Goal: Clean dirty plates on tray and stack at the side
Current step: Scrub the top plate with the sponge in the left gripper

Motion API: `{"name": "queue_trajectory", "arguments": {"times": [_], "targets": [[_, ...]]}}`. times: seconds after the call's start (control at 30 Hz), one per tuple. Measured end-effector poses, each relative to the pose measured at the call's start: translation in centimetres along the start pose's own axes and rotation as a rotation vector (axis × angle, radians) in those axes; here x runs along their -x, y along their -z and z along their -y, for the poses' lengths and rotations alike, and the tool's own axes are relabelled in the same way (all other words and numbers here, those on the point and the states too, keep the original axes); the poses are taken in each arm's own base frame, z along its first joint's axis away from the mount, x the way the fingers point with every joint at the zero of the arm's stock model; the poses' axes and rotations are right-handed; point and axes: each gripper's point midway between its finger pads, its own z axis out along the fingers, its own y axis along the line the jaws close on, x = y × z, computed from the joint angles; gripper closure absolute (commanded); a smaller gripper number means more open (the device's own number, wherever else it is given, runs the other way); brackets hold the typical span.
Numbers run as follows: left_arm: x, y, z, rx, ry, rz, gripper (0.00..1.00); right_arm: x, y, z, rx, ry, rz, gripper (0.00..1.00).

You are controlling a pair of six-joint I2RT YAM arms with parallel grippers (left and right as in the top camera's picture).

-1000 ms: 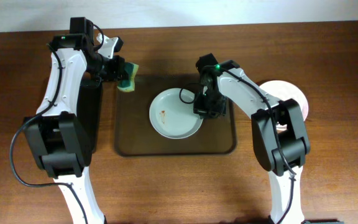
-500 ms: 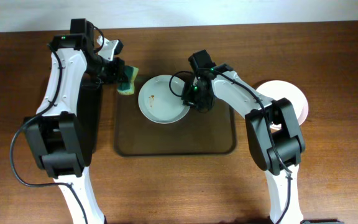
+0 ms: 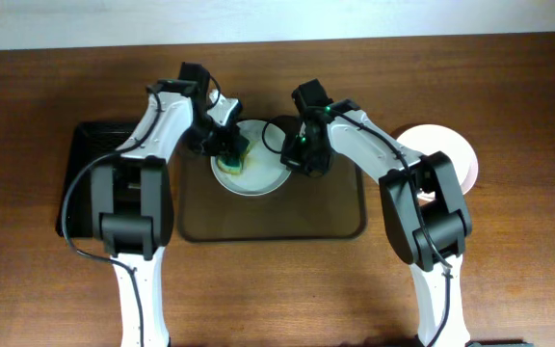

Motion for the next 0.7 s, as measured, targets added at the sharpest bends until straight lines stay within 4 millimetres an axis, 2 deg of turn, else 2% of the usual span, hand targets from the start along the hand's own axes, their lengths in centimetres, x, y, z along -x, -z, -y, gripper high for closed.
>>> {"name": "queue_trajectory", "arguments": {"times": [0.07,0.13,0.2,0.27,0.4,0.53,0.7], "targets": [[-0.6,-0.2,0.7,-0.039,0.048,-0.025,0.99,0.0,0.0,0.0,0.000,0.003,0.001,0.96],[-1.3,-0.8,2.5,-0.134,0.090,-0.058,0.99,0.0,0.0,0.0,0.000,0.003,0.001,0.96],[-1.0,-1.6,4.9,-0.271,0.098,-0.058,0.99,0.0,0.0,0.0,0.000,0.003,0.001,0.96],[-1.0,-1.9,5.5,-0.306,0.098,-0.060,0.99,0.0,0.0,0.0,0.000,0.004,0.001,0.96],[0.3,-2.0,4.0,-0.228,0.089,-0.010,0.99,0.1,-0.1,-0.4,0.005,0.015,0.009,0.96],[4.3,-1.3,1.8,-0.141,0.025,0.151,1.00,0.1,-0.1,-0.4,0.005,0.013,0.009,0.96],[5.4,-0.8,0.1,-0.021,0.063,0.177,0.99,0.1,-0.1,-0.4,0.005,0.013,0.009,0.96]]}}
